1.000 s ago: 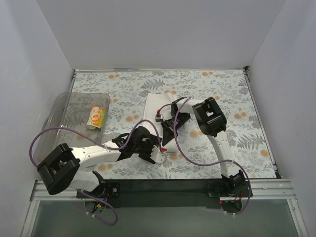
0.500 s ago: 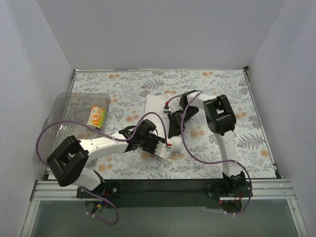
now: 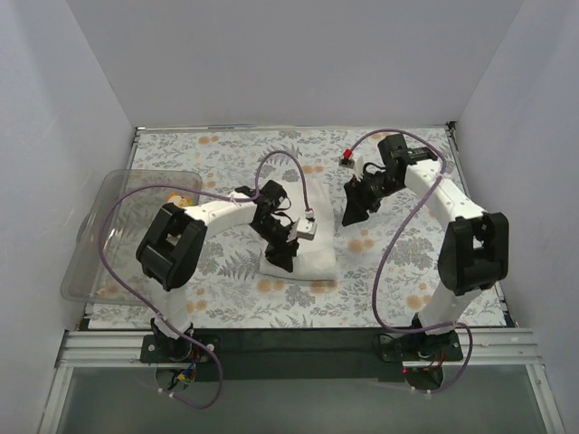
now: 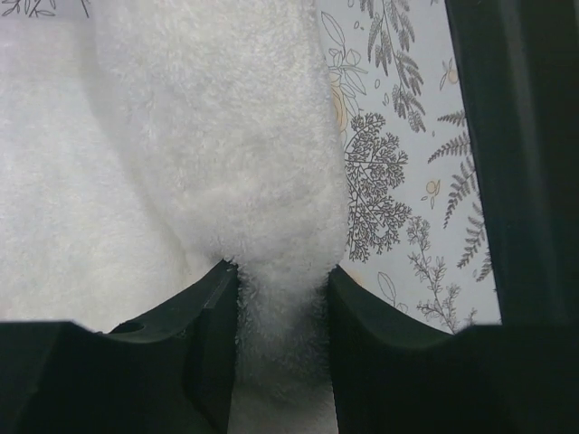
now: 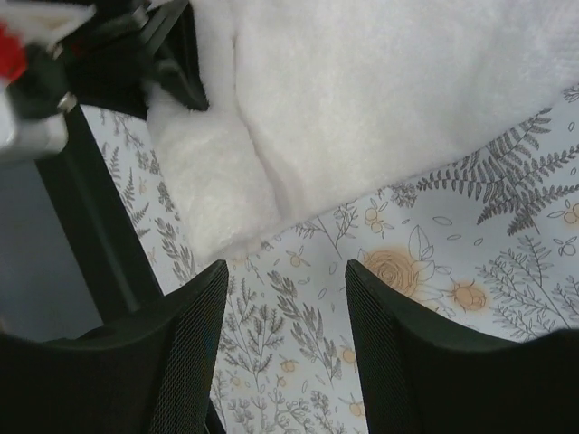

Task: Roll the towels
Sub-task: Roll the towel

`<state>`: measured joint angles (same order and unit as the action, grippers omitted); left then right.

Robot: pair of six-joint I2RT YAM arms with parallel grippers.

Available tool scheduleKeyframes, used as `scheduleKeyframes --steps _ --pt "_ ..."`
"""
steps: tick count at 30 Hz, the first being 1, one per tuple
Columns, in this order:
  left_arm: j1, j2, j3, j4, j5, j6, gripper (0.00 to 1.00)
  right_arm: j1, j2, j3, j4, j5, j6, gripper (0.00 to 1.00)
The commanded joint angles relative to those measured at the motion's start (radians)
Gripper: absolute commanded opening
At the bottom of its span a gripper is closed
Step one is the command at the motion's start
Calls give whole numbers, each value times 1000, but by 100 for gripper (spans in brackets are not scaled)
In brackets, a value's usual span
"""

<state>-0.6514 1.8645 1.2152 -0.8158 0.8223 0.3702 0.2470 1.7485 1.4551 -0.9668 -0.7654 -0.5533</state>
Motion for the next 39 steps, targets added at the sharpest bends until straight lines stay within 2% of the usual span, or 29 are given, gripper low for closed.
scheduleKeyframes --steps 1,5,7,9,10,16,20,23,26,27,28,32,36,37,39 --pt "47 209 44 -290 24 -24 19 63 -115 -120 111 115 -51 51" --pt "91 352 180 -390 52 27 20 187 -259 -287 253 208 -40 55" --pt "111 407 239 -416 57 32 20 277 -296 -329 368 283 -31 64" --pt "122 441 276 -446 57 45 22 340 -334 -381 433 360 -45 77" --pt "128 468 291 -459 54 50 22 401 -339 -398 483 382 -54 78" --pt "136 515 333 -470 49 69 24 557 -278 -484 641 500 -112 77" --pt "150 513 326 -448 57 47 25 575 -186 -498 665 502 -132 65" --pt "167 510 331 -431 69 27 26 577 -153 -506 662 466 -134 50" --pt "183 487 330 -411 97 19 27 578 -114 -493 619 410 -140 24" --pt "187 461 326 -393 101 18 29 575 -100 -481 559 379 -142 8" --pt "193 441 313 -384 107 16 36 575 -86 -469 525 362 -143 2" --pt "243 282 241 -284 156 -42 52 551 -28 -397 373 232 -145 1" --pt "324 93 120 -78 192 -169 62 506 37 -305 225 77 -91 1" --pt "350 50 94 -47 195 -186 67 500 51 -291 202 57 -82 1" --pt "369 -66 24 45 169 -238 70 479 94 -265 156 -1 -57 1"
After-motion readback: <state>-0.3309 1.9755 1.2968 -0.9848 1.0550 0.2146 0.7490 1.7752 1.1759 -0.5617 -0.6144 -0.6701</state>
